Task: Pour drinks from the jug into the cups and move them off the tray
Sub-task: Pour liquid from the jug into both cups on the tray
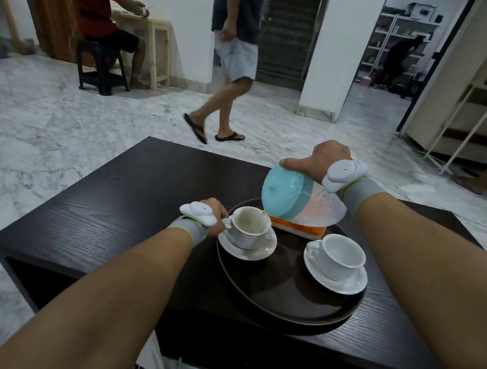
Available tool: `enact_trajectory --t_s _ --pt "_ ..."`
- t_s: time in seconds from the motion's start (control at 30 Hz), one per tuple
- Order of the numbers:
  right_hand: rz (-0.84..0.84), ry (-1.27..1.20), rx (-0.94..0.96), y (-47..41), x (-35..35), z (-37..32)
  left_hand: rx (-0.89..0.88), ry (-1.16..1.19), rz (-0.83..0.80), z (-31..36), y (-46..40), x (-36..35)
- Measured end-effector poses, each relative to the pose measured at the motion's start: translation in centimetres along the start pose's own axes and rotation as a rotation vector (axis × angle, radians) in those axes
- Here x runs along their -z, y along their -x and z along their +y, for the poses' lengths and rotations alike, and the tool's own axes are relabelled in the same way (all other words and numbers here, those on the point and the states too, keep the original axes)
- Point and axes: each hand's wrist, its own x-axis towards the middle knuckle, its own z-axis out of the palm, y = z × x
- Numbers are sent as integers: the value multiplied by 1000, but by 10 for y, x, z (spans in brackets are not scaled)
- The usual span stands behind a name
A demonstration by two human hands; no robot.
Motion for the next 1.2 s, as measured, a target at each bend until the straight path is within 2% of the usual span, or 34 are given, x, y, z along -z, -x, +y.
enact_trajectory --t_s 0.53,1.2 --pt "12 -71 -14 -5 -3 4 23 -45 15 5 2 1" --pt "11 -4 -1 -8 -6 5 -9 -82 20 7 -2 5"
